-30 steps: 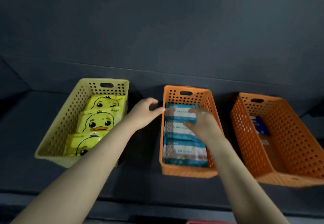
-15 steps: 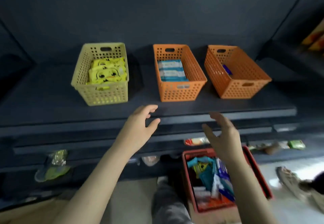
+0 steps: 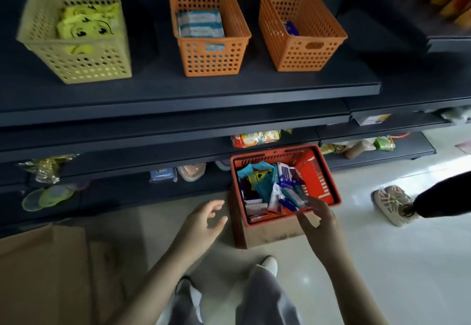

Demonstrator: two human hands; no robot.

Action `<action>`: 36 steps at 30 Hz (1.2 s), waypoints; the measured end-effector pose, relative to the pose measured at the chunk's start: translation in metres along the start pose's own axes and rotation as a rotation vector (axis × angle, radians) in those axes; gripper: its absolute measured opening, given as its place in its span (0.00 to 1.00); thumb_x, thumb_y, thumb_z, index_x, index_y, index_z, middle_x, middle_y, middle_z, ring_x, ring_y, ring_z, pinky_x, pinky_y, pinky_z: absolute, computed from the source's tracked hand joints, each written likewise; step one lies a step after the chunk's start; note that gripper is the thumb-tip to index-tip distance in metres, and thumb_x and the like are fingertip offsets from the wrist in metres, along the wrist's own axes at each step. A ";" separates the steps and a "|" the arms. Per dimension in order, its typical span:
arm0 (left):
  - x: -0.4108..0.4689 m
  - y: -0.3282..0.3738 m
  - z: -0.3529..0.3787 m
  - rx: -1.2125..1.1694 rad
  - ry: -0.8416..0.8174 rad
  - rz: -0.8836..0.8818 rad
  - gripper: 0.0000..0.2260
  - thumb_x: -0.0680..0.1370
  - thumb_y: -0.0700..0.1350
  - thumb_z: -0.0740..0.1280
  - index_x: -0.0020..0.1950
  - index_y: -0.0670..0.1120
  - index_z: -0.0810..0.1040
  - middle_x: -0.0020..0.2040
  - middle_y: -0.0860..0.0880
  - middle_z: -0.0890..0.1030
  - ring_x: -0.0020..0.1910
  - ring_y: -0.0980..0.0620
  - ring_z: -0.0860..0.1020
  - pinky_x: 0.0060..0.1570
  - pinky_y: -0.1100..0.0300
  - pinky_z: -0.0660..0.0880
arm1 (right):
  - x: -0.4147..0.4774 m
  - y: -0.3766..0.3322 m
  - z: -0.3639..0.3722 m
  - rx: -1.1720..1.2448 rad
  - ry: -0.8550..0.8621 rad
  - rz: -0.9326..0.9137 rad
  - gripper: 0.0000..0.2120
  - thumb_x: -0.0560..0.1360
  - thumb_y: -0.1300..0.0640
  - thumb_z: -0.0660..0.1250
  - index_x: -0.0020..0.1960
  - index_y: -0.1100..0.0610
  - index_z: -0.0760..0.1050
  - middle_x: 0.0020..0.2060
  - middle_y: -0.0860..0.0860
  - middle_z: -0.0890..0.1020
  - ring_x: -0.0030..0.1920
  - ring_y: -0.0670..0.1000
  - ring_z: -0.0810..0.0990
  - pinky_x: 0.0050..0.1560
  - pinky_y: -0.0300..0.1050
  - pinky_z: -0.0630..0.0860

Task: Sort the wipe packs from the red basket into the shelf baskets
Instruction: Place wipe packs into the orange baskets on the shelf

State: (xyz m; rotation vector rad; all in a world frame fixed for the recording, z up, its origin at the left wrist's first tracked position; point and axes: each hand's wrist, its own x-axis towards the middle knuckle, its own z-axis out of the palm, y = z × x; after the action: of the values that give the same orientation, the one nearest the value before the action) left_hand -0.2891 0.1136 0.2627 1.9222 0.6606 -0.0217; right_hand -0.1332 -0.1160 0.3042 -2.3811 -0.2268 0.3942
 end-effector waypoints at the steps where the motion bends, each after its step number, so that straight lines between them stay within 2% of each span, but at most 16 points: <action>1: 0.006 0.001 0.015 -0.011 -0.017 -0.024 0.16 0.79 0.47 0.68 0.66 0.54 0.73 0.61 0.58 0.76 0.57 0.62 0.75 0.51 0.74 0.70 | 0.011 0.012 -0.005 0.011 -0.007 0.023 0.21 0.74 0.62 0.72 0.66 0.59 0.73 0.59 0.57 0.80 0.59 0.58 0.77 0.56 0.55 0.76; 5: 0.047 0.010 0.076 -0.059 -0.035 -0.152 0.16 0.79 0.47 0.67 0.66 0.50 0.74 0.60 0.54 0.77 0.55 0.58 0.76 0.47 0.76 0.68 | 0.073 0.057 -0.022 0.064 -0.078 0.073 0.20 0.75 0.61 0.71 0.65 0.58 0.73 0.55 0.55 0.80 0.55 0.56 0.80 0.52 0.57 0.78; 8: 0.091 0.008 0.129 -0.106 0.007 -0.279 0.16 0.79 0.46 0.67 0.66 0.46 0.74 0.61 0.49 0.79 0.56 0.54 0.78 0.52 0.66 0.72 | 0.134 0.095 -0.021 0.074 -0.202 0.155 0.18 0.75 0.63 0.71 0.64 0.60 0.72 0.56 0.57 0.80 0.51 0.57 0.80 0.48 0.53 0.79; 10: 0.120 0.000 0.167 -0.123 0.022 -0.351 0.17 0.79 0.46 0.67 0.67 0.45 0.74 0.62 0.47 0.79 0.57 0.52 0.78 0.53 0.64 0.73 | 0.178 0.125 -0.013 0.048 -0.261 0.176 0.18 0.75 0.62 0.71 0.63 0.60 0.72 0.57 0.58 0.80 0.52 0.57 0.80 0.48 0.52 0.79; 11: 0.136 -0.007 0.186 -0.129 0.028 -0.379 0.17 0.79 0.46 0.67 0.67 0.45 0.74 0.62 0.46 0.79 0.58 0.51 0.79 0.54 0.62 0.75 | 0.199 0.139 -0.006 0.023 -0.284 0.172 0.17 0.75 0.61 0.71 0.63 0.60 0.73 0.57 0.57 0.80 0.52 0.56 0.81 0.47 0.49 0.79; 14: 0.180 -0.031 0.237 -0.102 0.027 -0.440 0.18 0.79 0.46 0.67 0.68 0.43 0.73 0.62 0.45 0.80 0.57 0.52 0.79 0.55 0.59 0.76 | 0.257 0.178 0.022 -0.031 -0.365 0.169 0.16 0.76 0.56 0.71 0.62 0.58 0.74 0.54 0.54 0.81 0.42 0.47 0.80 0.33 0.33 0.74; 15: 0.195 -0.041 0.253 -0.107 0.028 -0.451 0.19 0.79 0.47 0.67 0.68 0.43 0.73 0.63 0.44 0.79 0.57 0.52 0.79 0.55 0.59 0.75 | 0.275 0.193 0.036 -0.015 -0.388 0.185 0.16 0.76 0.55 0.70 0.62 0.58 0.73 0.55 0.54 0.81 0.42 0.47 0.80 0.34 0.34 0.75; 18: 0.241 -0.073 0.297 -0.143 0.029 -0.484 0.24 0.78 0.52 0.68 0.71 0.44 0.70 0.66 0.46 0.76 0.61 0.50 0.77 0.57 0.58 0.74 | 0.326 0.231 0.084 -0.034 -0.417 0.178 0.16 0.77 0.54 0.68 0.63 0.59 0.74 0.56 0.56 0.82 0.50 0.54 0.81 0.46 0.46 0.78; 20: 0.266 -0.094 0.322 -0.127 0.014 -0.493 0.25 0.77 0.54 0.68 0.71 0.45 0.70 0.67 0.48 0.75 0.63 0.51 0.75 0.57 0.59 0.73 | 0.353 0.253 0.117 -0.096 -0.458 0.128 0.13 0.78 0.52 0.67 0.56 0.60 0.76 0.51 0.56 0.82 0.49 0.56 0.81 0.43 0.44 0.73; 22: 0.283 -0.113 0.342 -0.051 0.010 -0.476 0.24 0.77 0.54 0.68 0.70 0.46 0.71 0.66 0.48 0.76 0.61 0.52 0.76 0.53 0.61 0.71 | 0.372 0.269 0.145 -0.142 -0.472 0.098 0.10 0.78 0.49 0.66 0.50 0.56 0.73 0.44 0.54 0.80 0.44 0.54 0.78 0.37 0.44 0.67; 26: 0.297 -0.134 0.354 0.054 0.122 -0.407 0.17 0.77 0.53 0.69 0.61 0.44 0.79 0.56 0.48 0.80 0.53 0.52 0.78 0.46 0.61 0.70 | 0.390 0.288 0.179 -0.134 -0.376 0.136 0.16 0.74 0.45 0.70 0.47 0.58 0.74 0.39 0.53 0.78 0.39 0.55 0.75 0.33 0.44 0.65; 28: 0.298 -0.138 0.353 0.043 0.101 -0.394 0.14 0.77 0.52 0.69 0.56 0.44 0.80 0.51 0.48 0.82 0.48 0.52 0.78 0.43 0.59 0.71 | 0.394 0.289 0.187 -0.090 -0.343 0.180 0.16 0.70 0.46 0.75 0.46 0.56 0.74 0.36 0.49 0.77 0.36 0.51 0.74 0.30 0.42 0.64; 29: 0.298 -0.138 0.353 0.034 0.085 -0.398 0.14 0.77 0.52 0.69 0.55 0.44 0.81 0.48 0.48 0.82 0.46 0.52 0.78 0.41 0.60 0.70 | 0.397 0.289 0.189 -0.050 -0.341 0.209 0.16 0.68 0.48 0.77 0.45 0.55 0.74 0.35 0.48 0.77 0.36 0.50 0.75 0.30 0.42 0.66; 32: 0.296 -0.134 0.352 0.005 0.060 -0.422 0.13 0.78 0.53 0.67 0.55 0.45 0.79 0.44 0.53 0.79 0.45 0.53 0.78 0.37 0.65 0.66 | 0.399 0.290 0.185 0.102 -0.375 0.337 0.12 0.65 0.54 0.80 0.43 0.54 0.79 0.41 0.51 0.83 0.41 0.53 0.82 0.43 0.47 0.79; 36: 0.282 -0.113 0.337 -0.021 0.100 -0.398 0.09 0.79 0.50 0.66 0.51 0.44 0.77 0.37 0.56 0.74 0.38 0.55 0.73 0.34 0.70 0.63 | 0.385 0.284 0.158 0.297 -0.352 0.455 0.11 0.68 0.61 0.77 0.45 0.53 0.76 0.48 0.58 0.84 0.43 0.56 0.84 0.46 0.55 0.82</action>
State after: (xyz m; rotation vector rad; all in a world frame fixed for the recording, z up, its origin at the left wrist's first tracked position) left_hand -0.0086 -0.0180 -0.0689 1.7526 1.0975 -0.1687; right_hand 0.1891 -0.1250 -0.0824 -2.0422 0.2106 0.9908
